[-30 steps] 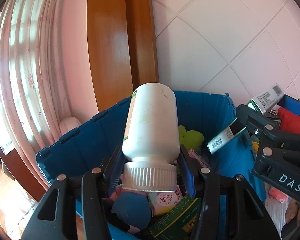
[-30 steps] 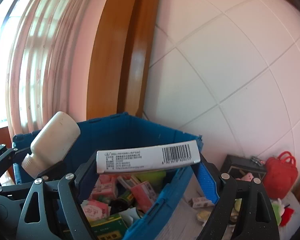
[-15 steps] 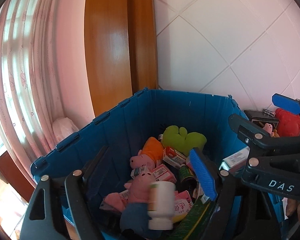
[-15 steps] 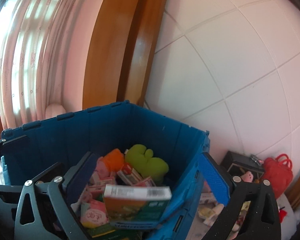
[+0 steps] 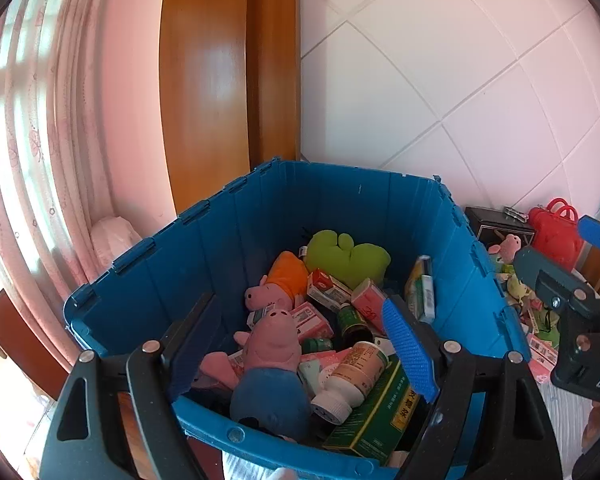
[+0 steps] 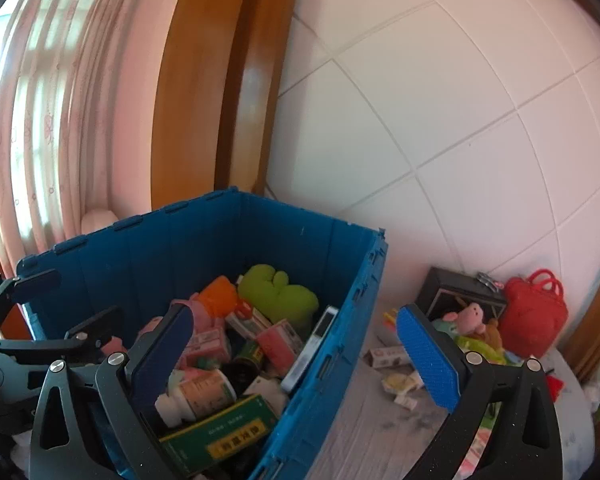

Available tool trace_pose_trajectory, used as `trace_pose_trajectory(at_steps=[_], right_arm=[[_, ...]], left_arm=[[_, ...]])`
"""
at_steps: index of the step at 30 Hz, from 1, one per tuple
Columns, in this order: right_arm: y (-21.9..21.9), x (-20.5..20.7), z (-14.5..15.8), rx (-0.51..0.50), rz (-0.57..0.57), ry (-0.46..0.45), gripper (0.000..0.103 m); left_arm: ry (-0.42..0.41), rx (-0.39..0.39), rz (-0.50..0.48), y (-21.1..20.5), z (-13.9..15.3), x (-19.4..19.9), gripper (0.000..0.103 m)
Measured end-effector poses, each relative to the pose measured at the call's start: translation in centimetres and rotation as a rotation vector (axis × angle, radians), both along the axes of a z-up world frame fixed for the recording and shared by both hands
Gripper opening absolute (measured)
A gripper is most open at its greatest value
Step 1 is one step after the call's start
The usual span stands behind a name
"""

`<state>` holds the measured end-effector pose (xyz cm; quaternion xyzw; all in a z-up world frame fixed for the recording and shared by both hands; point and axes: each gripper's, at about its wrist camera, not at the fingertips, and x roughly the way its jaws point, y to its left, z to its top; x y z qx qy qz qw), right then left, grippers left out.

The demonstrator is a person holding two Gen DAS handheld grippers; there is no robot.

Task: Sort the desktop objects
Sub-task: 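Withdraw both tools from the crate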

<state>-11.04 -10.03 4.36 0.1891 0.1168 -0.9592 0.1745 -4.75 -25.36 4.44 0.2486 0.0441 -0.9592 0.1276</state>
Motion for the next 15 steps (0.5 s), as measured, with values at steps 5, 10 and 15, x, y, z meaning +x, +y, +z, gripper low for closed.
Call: trace_pose_trajectory(at_steps=[5, 10, 15], right_arm=[[1.2, 1.8, -0.5, 0.038, -0.042, -0.027, 0.103], [2.7, 3.0, -0.3, 0.017, -0.084, -0.050, 0.103], [4.3, 3.5, 0.3, -0.026, -0.142, -0.090, 0.103]], left_arm=[[0.000, 0.037, -0.057, 1.2, 0.8, 1.5, 0.085], [-0.012, 0.036, -0.078, 2.2, 1.2, 2.2, 0.087], [-0.008, 0.008, -0.089, 3.0, 1.7, 2.7, 0.087]])
